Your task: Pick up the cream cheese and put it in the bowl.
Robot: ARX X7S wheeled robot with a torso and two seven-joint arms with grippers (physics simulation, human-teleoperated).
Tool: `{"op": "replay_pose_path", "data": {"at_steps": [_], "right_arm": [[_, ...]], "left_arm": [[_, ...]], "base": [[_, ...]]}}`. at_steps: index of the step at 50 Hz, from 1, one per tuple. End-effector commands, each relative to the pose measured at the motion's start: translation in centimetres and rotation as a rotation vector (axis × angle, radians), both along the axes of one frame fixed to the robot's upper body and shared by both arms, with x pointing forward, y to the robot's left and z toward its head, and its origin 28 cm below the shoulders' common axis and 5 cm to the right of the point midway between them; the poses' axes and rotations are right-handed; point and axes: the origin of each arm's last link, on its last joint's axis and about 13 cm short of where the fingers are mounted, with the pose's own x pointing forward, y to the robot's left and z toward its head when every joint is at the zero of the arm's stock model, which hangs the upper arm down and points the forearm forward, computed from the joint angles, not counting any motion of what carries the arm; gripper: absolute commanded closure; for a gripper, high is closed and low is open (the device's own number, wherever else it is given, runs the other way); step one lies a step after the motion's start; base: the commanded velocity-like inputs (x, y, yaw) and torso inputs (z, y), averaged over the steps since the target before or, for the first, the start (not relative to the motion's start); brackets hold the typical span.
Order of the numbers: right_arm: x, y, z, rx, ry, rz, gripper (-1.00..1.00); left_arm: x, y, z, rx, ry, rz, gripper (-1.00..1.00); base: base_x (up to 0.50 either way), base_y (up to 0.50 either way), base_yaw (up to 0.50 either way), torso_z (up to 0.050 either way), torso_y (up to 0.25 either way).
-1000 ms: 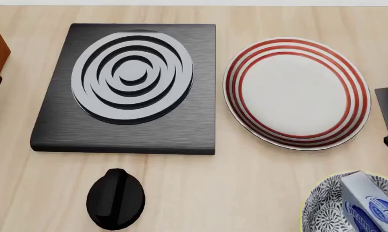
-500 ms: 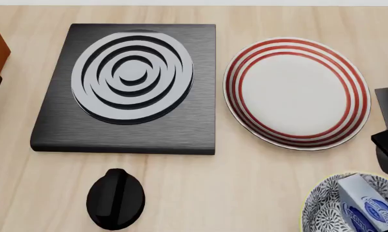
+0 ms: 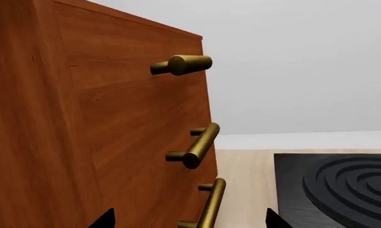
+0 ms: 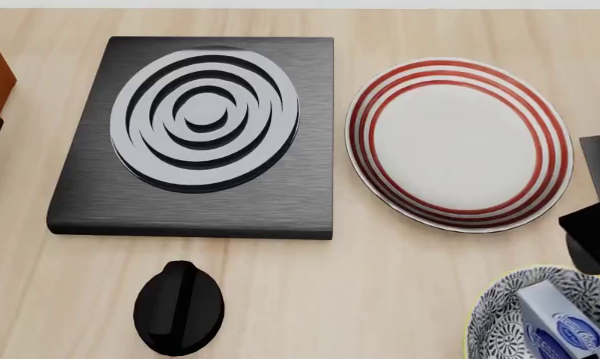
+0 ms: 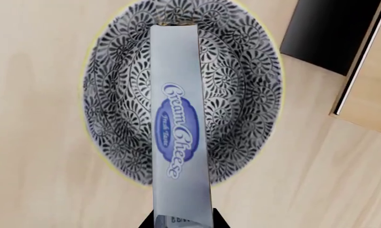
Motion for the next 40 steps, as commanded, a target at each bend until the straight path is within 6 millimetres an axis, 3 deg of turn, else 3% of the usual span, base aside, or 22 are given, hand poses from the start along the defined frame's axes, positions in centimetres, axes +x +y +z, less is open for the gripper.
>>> {"op": "replay_pose_path", "data": {"at_steps": [1, 40], "right_arm": [[0.8, -0.1, -0.5, -0.012, 0.013, 0.004, 1.00], [2.5, -0.1, -1.5, -0.019, 0.049, -0.002, 1.00]], "left_arm": [[0.0, 0.0, -0.1, 0.000, 0.000, -0.001, -1.00], [-0.1, 0.0, 0.0, -0.010, -0.010, -0.002, -1.00]], "base": [[0.00, 0.00, 0.00, 0.000, 0.000], [0.00, 0.00, 0.00, 0.000, 0.000]]}}
